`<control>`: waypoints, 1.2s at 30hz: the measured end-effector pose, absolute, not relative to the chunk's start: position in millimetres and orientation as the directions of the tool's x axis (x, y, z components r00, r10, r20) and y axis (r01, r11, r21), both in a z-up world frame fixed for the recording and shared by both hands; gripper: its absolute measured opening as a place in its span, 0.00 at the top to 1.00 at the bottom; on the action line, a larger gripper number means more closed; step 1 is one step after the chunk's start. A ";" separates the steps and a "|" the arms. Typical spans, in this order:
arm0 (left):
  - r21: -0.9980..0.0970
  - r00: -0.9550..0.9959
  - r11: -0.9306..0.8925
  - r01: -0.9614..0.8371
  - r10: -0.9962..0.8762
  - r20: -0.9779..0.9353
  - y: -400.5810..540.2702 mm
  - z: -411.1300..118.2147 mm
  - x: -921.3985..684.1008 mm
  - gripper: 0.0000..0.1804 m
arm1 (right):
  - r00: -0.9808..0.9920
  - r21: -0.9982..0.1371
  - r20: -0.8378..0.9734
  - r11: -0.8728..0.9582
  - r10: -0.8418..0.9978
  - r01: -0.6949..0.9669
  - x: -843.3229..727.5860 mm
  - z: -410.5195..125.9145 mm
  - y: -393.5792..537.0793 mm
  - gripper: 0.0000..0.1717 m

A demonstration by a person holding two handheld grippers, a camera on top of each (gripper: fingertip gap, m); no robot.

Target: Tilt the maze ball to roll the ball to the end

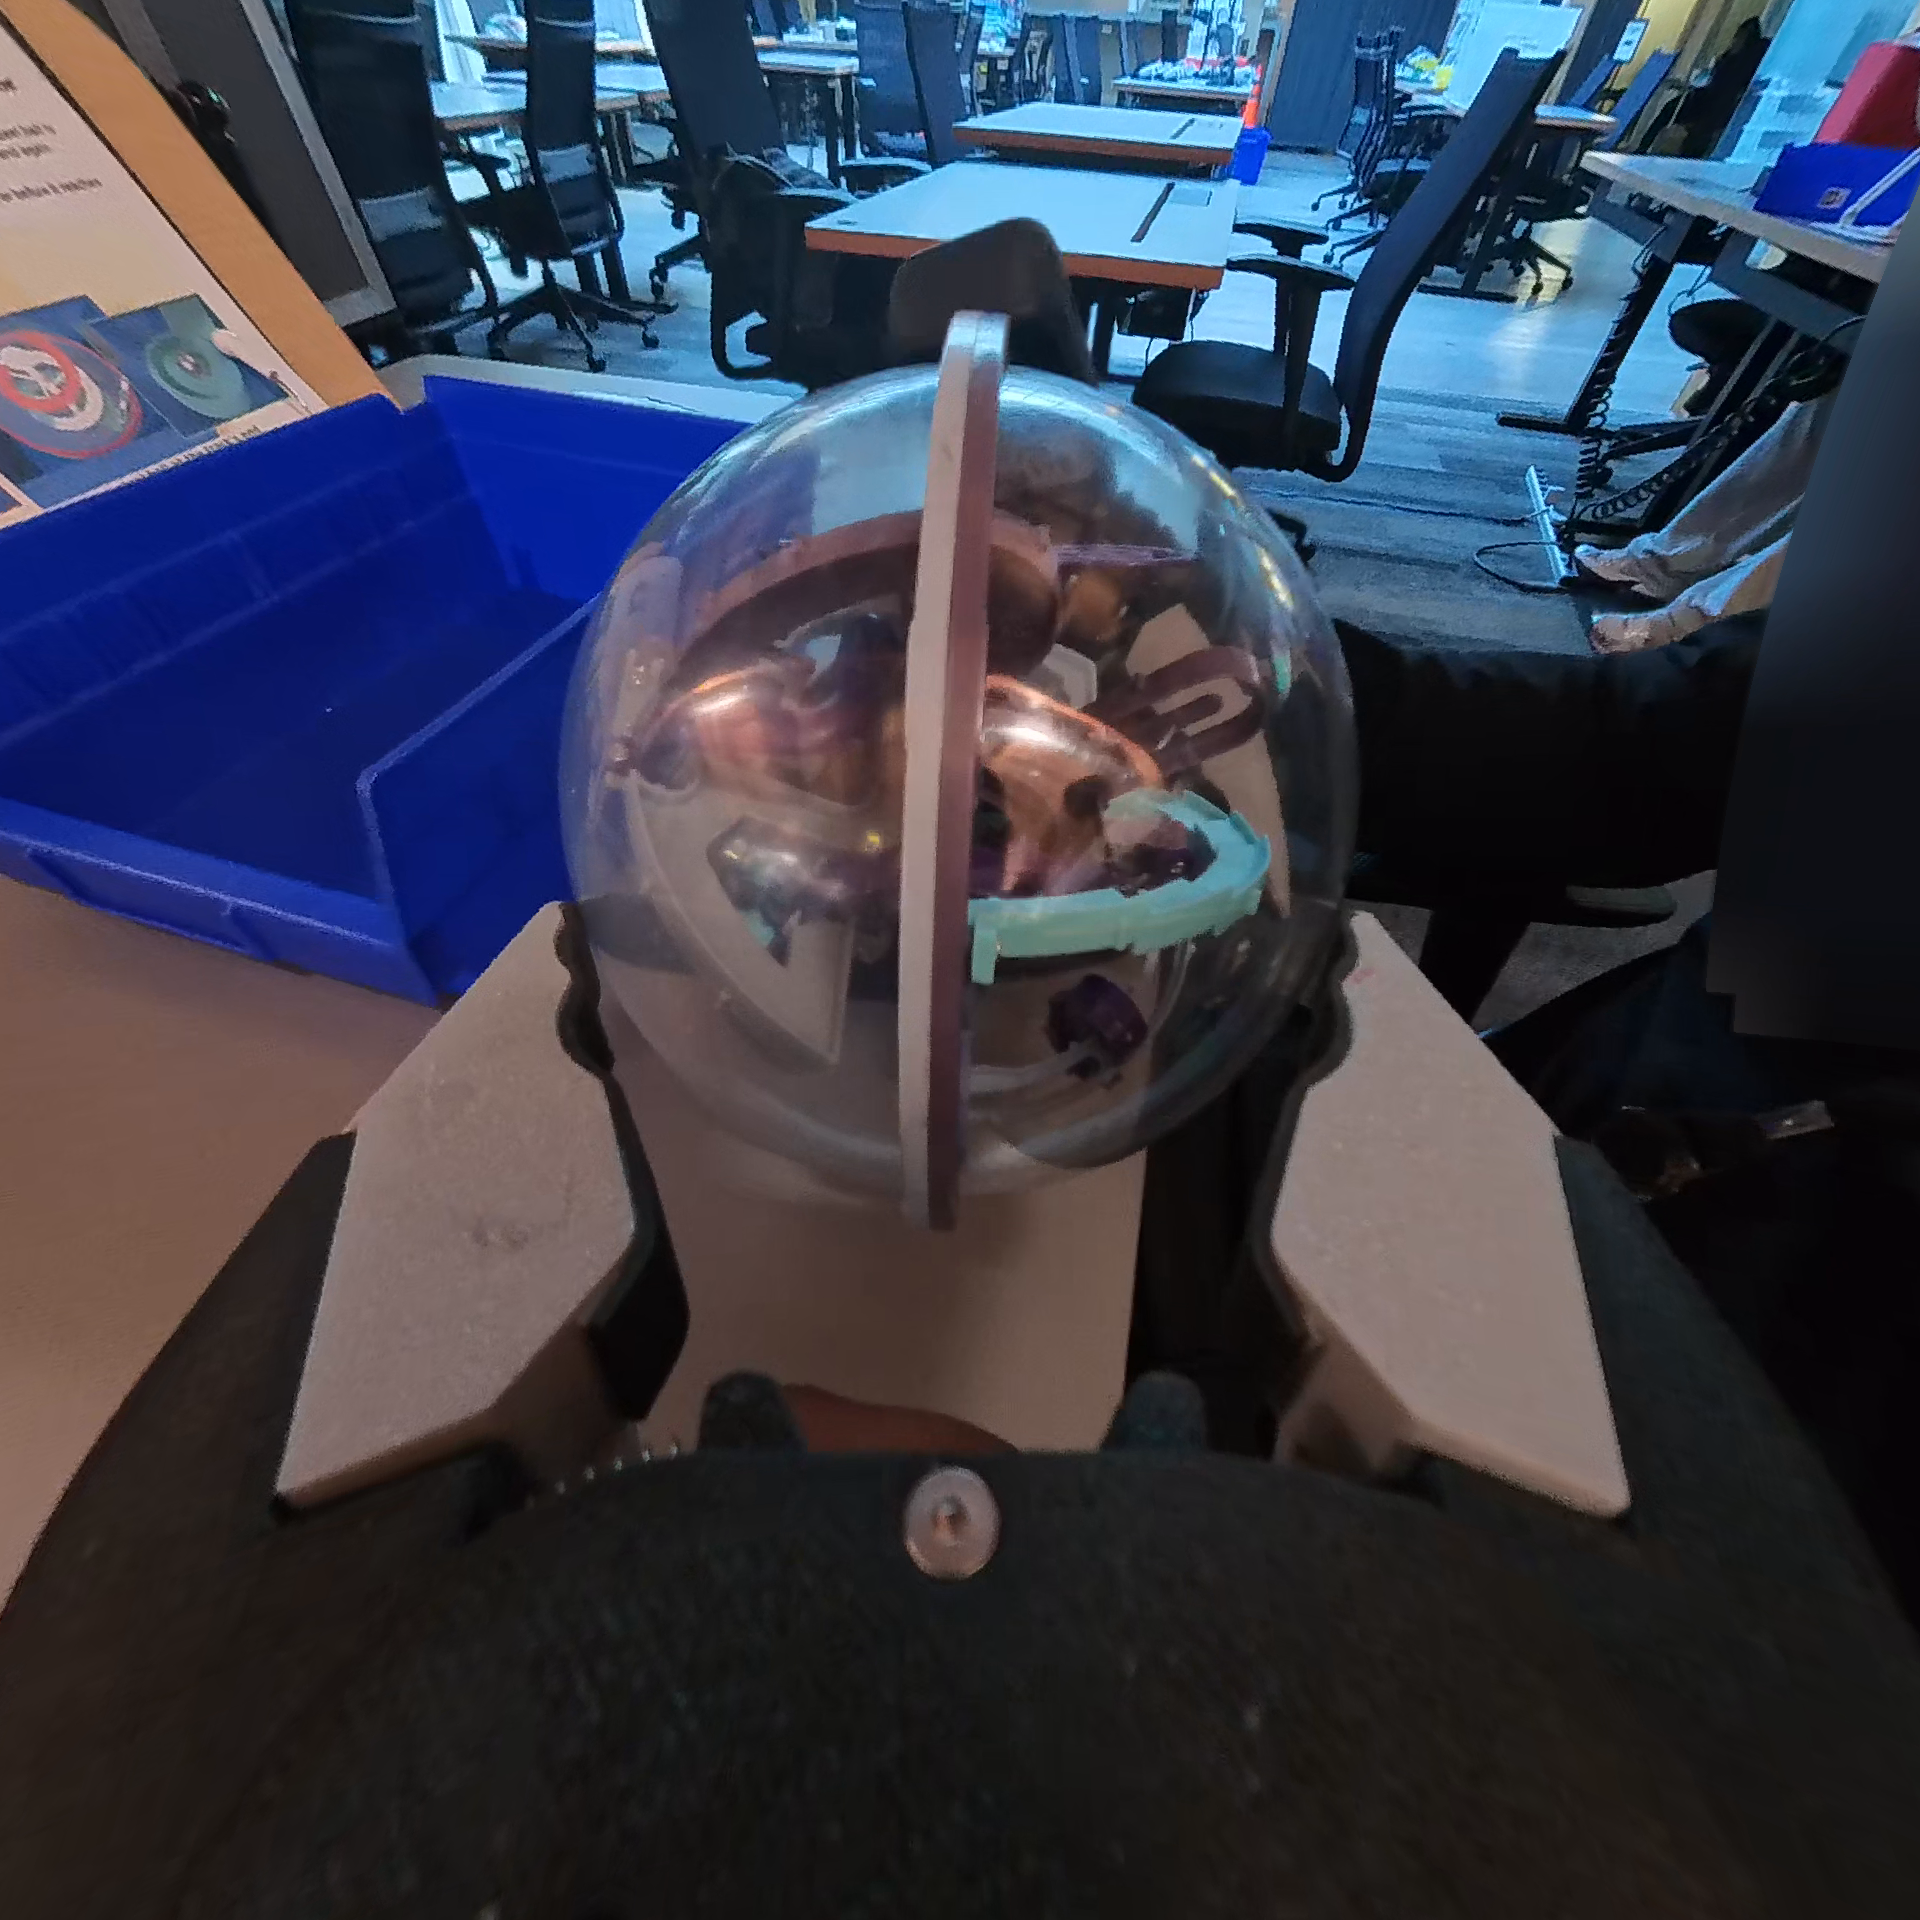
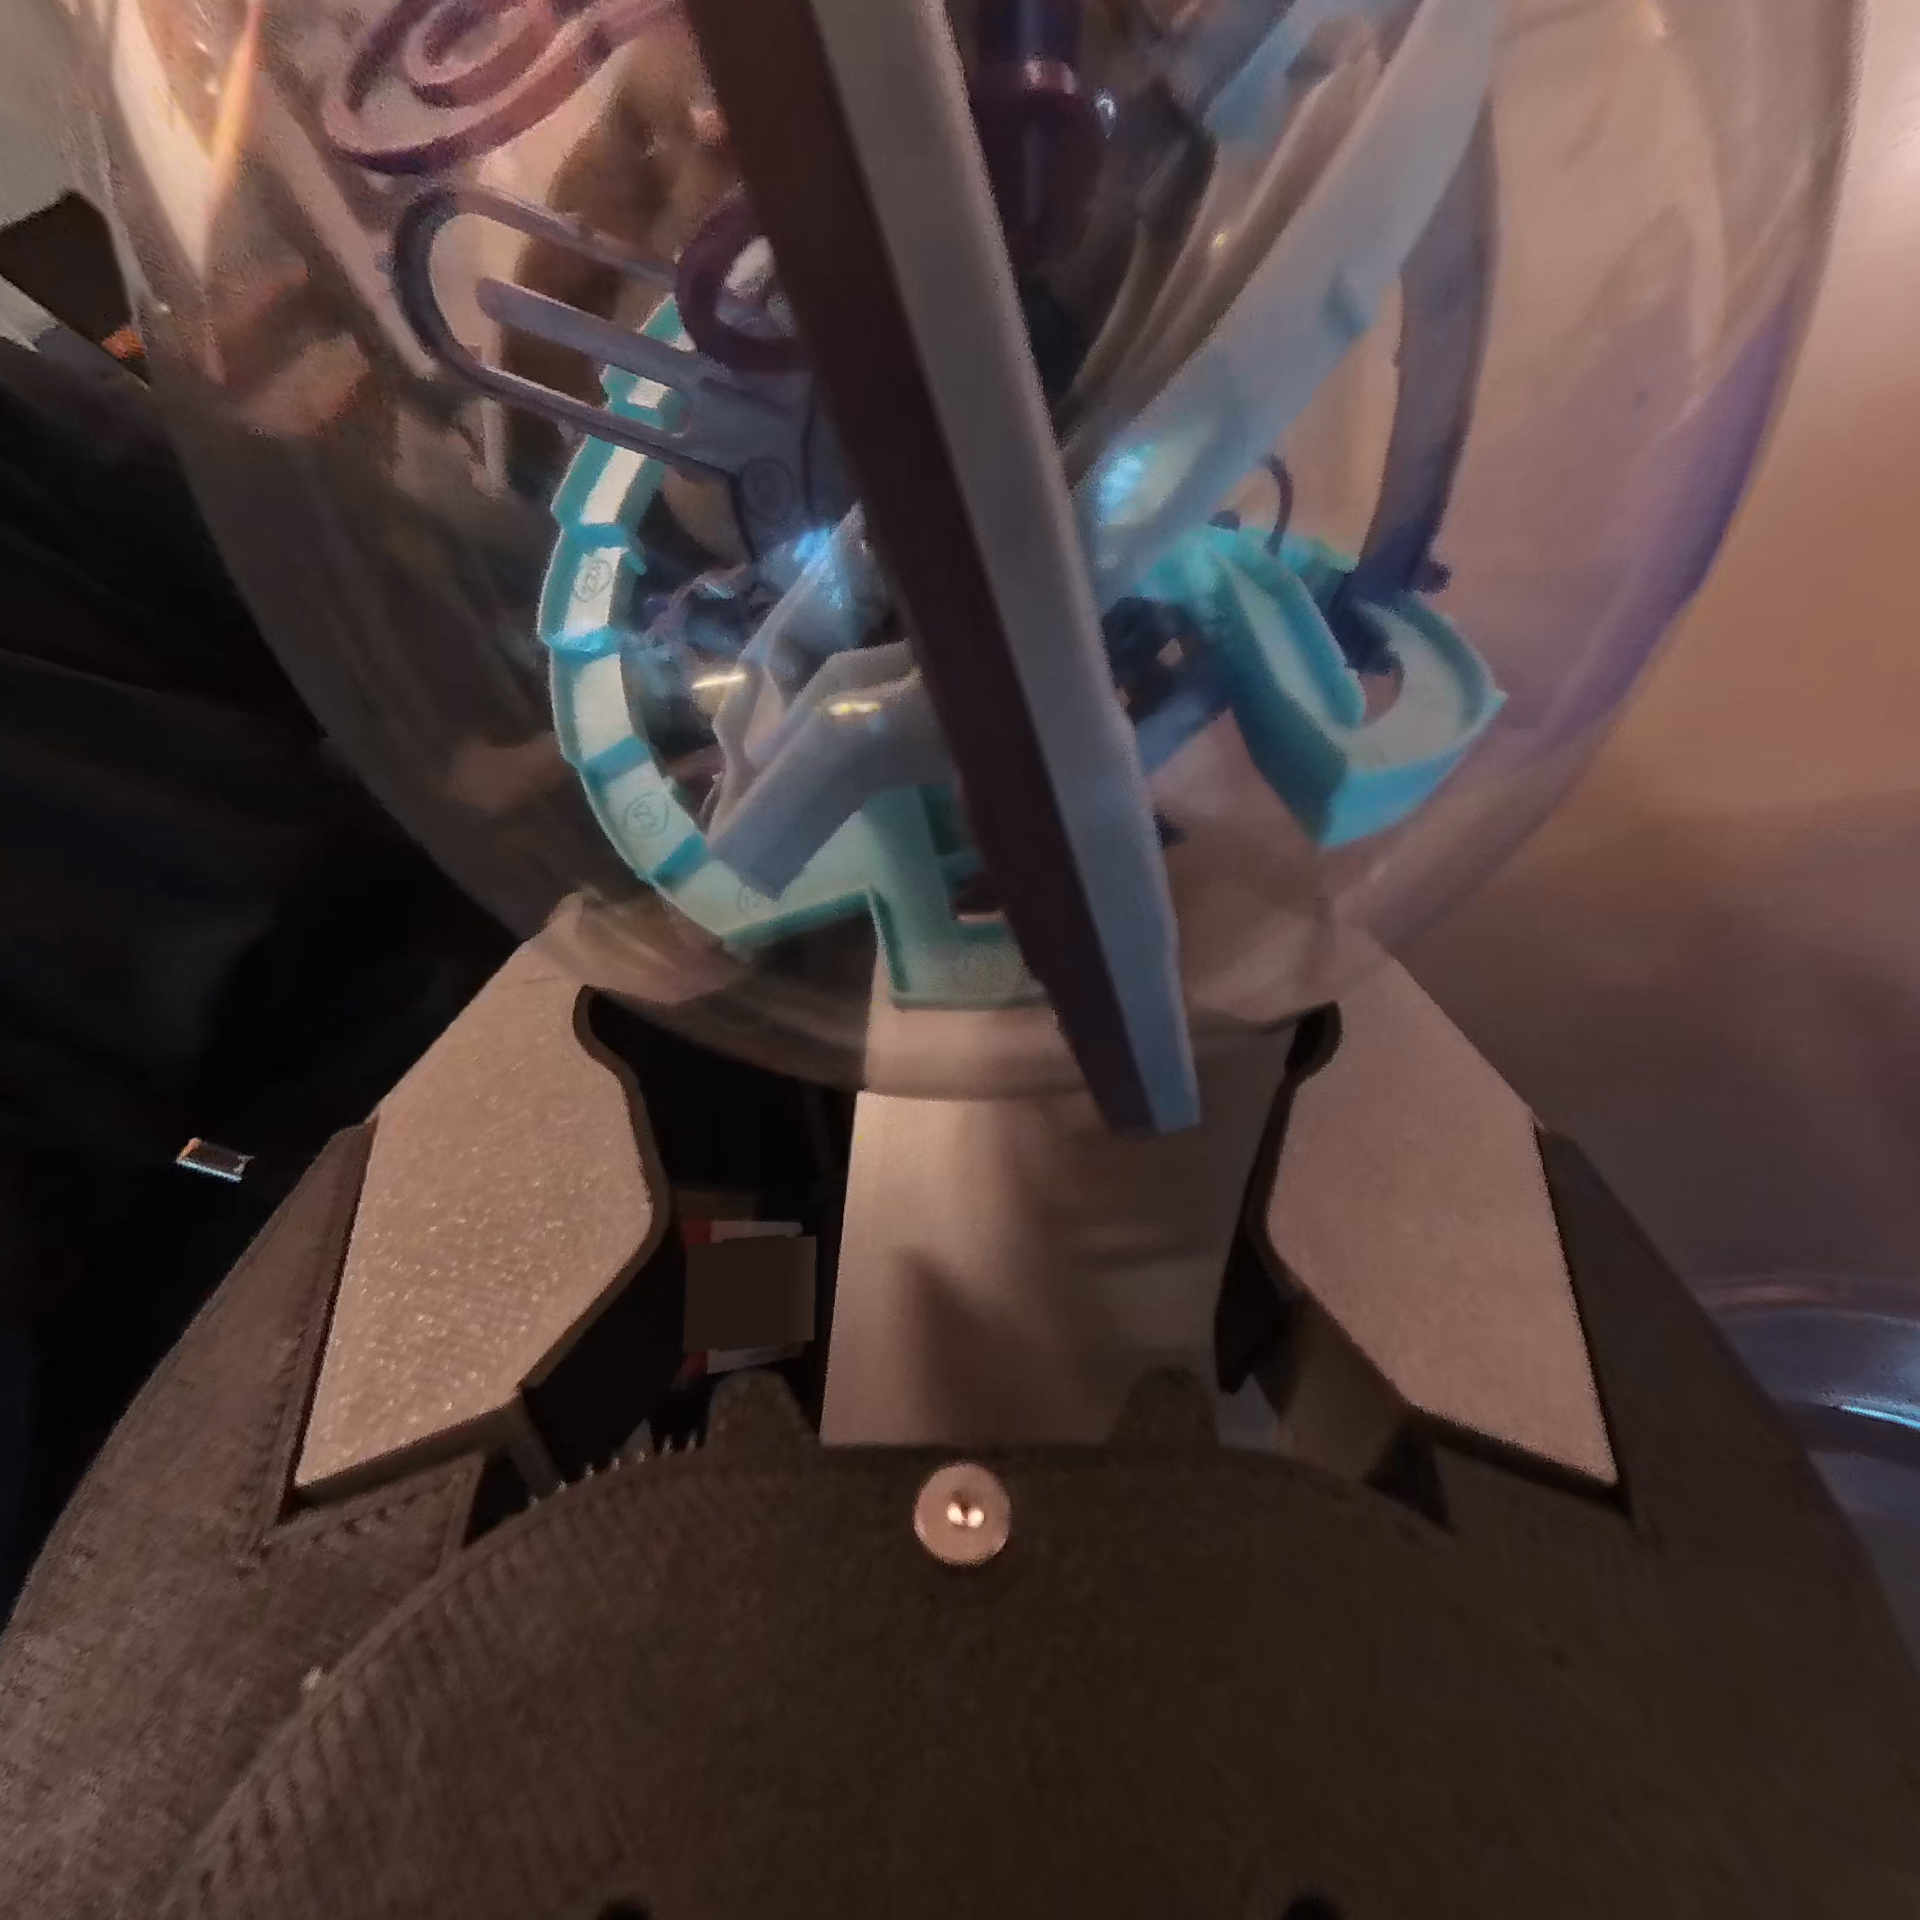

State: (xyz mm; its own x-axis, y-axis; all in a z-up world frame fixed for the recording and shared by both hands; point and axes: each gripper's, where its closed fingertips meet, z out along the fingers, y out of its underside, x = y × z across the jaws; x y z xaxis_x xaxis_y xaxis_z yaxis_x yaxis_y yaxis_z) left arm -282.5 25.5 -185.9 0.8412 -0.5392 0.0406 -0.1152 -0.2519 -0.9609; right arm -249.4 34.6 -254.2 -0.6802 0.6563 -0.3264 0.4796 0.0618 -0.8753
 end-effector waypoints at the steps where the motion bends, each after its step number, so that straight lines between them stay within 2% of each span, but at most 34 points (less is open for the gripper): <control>1: -0.962 0.838 -0.248 -0.115 -0.545 0.040 25.5 -187.9 -284.0 0.26 | -0.674 -0.873 -0.323 0.065 0.665 0.483 -250.5 -255.4 35.2 0.26; 10: -0.966 0.825 -0.235 -0.108 -0.563 0.045 29.4 -203.1 -292.8 0.27 | -0.629 -0.870 -0.293 0.073 0.720 0.488 -256.2 -258.9 46.3 0.26; 25: -0.968 0.823 -0.240 -0.073 -0.563 0.078 31.1 -203.2 -294.4 0.26 | -0.622 -0.859 -0.327 0.049 0.712 0.509 -256.3 -260.6 45.7 0.26; 36: -0.964 0.813 -0.234 -0.128 -0.582 0.033 29.4 -217.3 -295.1 0.27 | -0.608 -0.832 -0.270 0.137 0.747 0.538 -255.9 -275.2 47.5 0.26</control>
State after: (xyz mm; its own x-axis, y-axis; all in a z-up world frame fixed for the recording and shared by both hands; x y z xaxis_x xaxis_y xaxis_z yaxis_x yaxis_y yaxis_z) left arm -295.1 29.4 -217.3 0.8129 -0.5815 0.0329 -0.1283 -0.2339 -0.9638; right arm -255.9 47.5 -275.2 -0.6078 0.7466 -0.2704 0.5383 0.1371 -0.8315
